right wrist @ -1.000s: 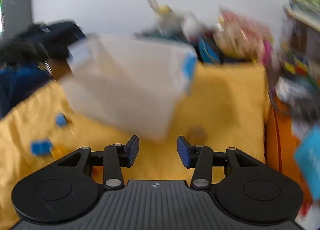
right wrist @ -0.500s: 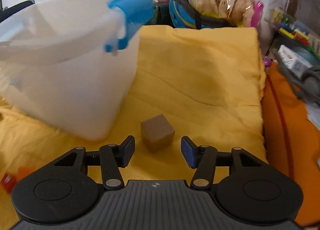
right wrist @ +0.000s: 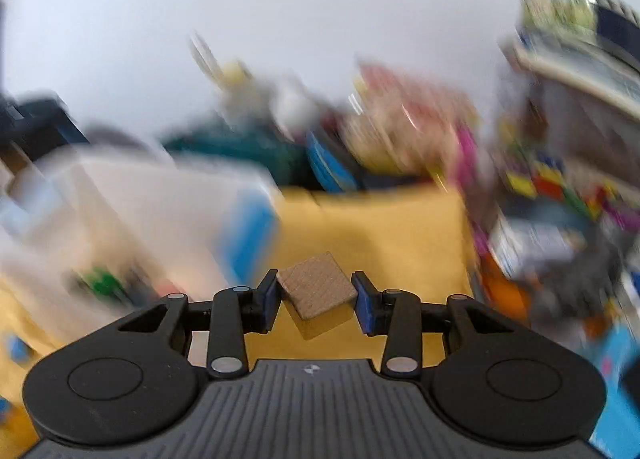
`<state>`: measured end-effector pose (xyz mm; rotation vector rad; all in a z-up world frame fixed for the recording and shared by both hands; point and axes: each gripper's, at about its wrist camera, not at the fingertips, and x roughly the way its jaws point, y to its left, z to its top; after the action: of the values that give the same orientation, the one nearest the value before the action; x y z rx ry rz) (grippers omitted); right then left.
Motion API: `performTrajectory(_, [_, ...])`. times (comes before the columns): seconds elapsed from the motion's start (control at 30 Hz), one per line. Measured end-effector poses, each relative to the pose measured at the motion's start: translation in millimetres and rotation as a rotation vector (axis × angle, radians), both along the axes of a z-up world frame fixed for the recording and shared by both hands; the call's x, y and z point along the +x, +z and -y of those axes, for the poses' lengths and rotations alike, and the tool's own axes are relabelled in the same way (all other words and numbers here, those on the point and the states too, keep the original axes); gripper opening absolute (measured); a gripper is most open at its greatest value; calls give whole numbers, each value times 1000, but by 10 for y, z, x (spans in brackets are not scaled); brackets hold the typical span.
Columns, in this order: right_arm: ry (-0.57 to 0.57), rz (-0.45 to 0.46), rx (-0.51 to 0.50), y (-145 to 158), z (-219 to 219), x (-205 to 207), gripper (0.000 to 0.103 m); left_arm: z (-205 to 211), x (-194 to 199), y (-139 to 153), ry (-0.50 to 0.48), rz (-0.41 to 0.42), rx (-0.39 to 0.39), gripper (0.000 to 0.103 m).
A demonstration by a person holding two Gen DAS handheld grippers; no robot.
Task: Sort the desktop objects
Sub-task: 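Carry the brown cube over the bin and open both grippers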
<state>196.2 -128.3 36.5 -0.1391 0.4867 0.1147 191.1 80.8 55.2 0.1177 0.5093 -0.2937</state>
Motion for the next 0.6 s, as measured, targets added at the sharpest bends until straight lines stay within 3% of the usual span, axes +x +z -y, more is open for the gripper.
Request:
performTrajectory(0.1, [30, 46, 35, 245, -218, 32, 42, 19, 33, -152, -1, -68, 4, 33])
performTrajectory(0.2, [114, -51, 149, 190, -441, 227, 42, 11, -51, -183, 20, -72, 6, 39])
performTrajectory(0.37, [136, -116, 99, -42, -656, 263, 44, -121, -319, -47, 70, -29, -45, 47])
performTrajectory(0.47, [155, -94, 84, -14, -666, 145, 45, -186, -626, 37, 94, 33, -51, 60])
performTrajectory(0.6, [175, -43, 88, 103, -690, -117, 56, -225, -1021, -43, 113, 48, -44, 61])
